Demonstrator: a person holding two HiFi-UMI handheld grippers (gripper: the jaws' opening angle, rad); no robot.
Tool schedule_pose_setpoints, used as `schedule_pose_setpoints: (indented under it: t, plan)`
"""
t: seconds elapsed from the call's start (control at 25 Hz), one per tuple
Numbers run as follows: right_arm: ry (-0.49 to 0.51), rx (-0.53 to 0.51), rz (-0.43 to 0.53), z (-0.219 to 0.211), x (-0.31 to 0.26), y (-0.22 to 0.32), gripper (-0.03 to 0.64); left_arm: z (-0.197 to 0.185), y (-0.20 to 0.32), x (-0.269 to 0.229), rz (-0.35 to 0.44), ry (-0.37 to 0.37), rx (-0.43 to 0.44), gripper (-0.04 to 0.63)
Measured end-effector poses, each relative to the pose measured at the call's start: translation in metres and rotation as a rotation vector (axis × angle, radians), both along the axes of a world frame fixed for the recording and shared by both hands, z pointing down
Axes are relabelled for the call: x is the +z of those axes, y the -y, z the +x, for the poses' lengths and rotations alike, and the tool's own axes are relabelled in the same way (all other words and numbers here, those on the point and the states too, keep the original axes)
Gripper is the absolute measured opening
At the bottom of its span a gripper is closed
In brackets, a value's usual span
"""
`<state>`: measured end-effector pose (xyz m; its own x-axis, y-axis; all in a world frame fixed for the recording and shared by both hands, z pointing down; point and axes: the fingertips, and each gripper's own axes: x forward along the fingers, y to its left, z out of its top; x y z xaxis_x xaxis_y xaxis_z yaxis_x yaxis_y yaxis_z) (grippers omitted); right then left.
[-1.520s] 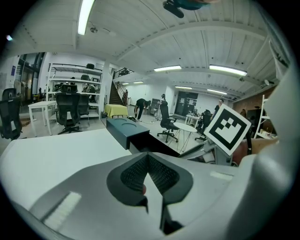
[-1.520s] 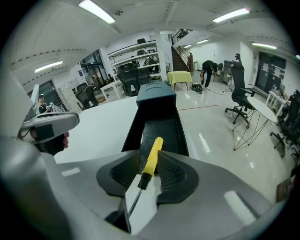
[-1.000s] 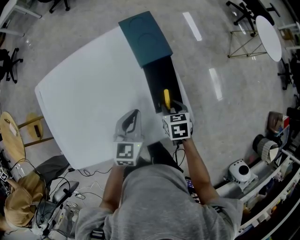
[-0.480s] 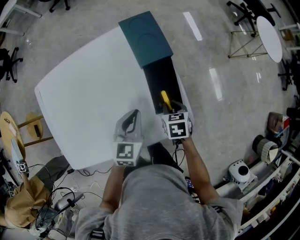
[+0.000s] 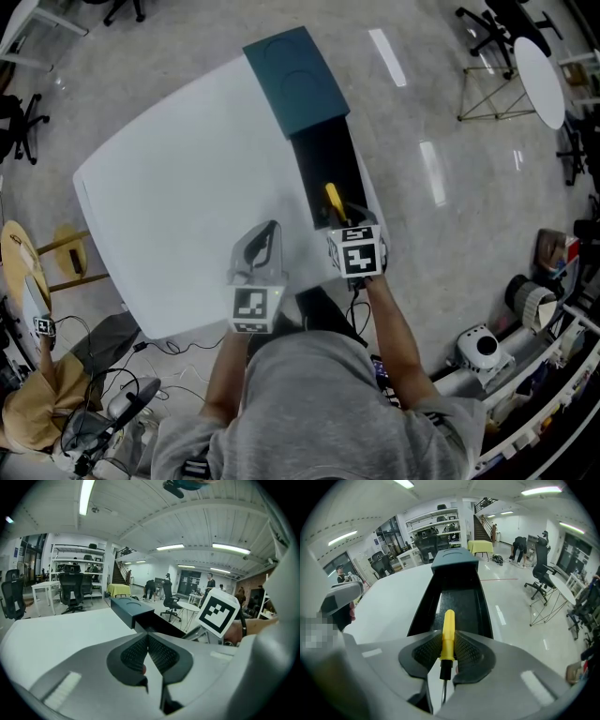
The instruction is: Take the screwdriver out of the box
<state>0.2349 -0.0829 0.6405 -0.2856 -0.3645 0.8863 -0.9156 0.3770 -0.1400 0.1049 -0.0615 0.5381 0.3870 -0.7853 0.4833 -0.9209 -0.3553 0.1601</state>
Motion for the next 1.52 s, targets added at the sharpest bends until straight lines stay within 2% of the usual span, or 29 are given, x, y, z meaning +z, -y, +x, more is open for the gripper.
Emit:
schedule_pose_setpoints:
  t: [0.36, 0.88, 1.16, 1.52]
  plan:
    - [0.024, 0.03, 0.055, 0.004, -0.022, 0.0, 0.086, -0.007, -0.004, -0.015, 0.045, 0.007, -0.011, 0.011]
    - [0.084, 0.012, 0.202, -0.012, -0.096, -0.009, 0.086, -0.024, -0.016, -0.065, 0.155, 0.025, -0.045, 0.012]
    - [0.13, -0.039, 0.266, -0.034, -0.135, -0.021, 0.086, -0.041, -0.032, -0.093, 0.207, 0.041, -0.097, 0.012]
    - [0.179, -0.164, 0.297, -0.07, -0.16, -0.037, 0.086, -0.063, -0.056, -0.114, 0.24, 0.051, -0.203, 0.011]
